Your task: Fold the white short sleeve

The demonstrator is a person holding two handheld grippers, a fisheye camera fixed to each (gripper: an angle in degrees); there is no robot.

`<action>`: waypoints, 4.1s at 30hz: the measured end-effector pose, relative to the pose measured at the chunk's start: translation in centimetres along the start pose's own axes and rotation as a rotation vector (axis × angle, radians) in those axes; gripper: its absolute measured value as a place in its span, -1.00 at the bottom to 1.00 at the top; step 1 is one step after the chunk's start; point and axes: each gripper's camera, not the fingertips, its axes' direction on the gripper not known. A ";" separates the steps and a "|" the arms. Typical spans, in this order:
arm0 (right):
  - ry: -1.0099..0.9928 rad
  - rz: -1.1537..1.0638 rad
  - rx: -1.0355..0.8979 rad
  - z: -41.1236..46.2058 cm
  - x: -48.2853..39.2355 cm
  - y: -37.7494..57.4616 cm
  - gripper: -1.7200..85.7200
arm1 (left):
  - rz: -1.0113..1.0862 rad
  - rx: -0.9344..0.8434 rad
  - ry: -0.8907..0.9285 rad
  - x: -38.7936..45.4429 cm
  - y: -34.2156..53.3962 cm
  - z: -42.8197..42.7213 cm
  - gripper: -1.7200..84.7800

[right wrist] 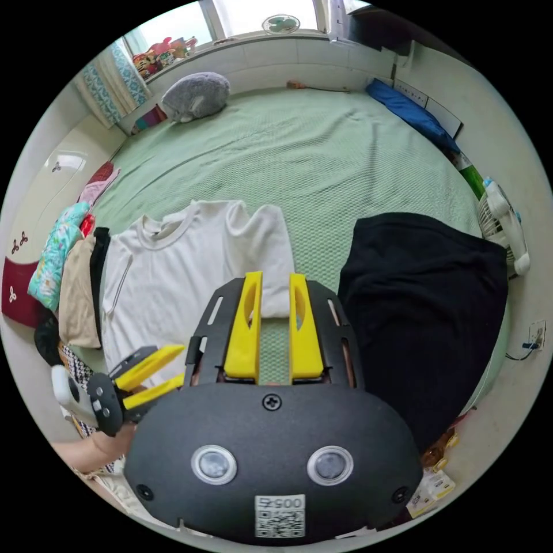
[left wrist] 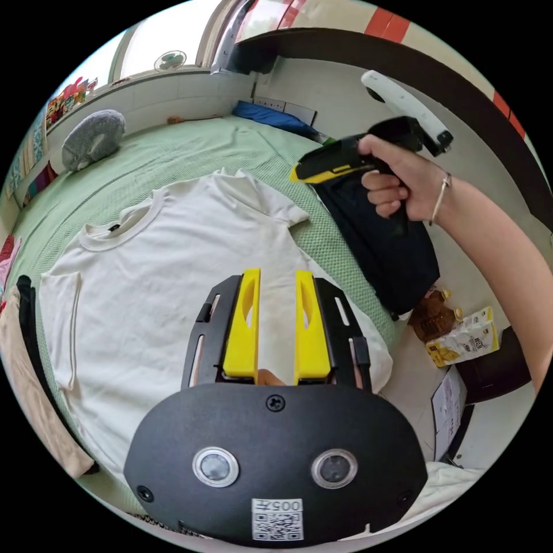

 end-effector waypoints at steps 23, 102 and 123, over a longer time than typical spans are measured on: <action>-0.072 0.101 0.034 5.1 2.8 -6.2 -0.97 | -0.058 0.013 0.052 -3.5 -4.5 5.6 -0.77; 0.017 -0.512 0.048 -2.0 -17.4 3.5 -0.83 | -0.280 0.077 0.147 -15.4 -3.4 9.4 -0.78; 0.070 -0.438 0.071 2.6 -21.0 -4.6 -0.99 | -0.218 0.039 0.210 -15.5 -3.4 9.2 -0.71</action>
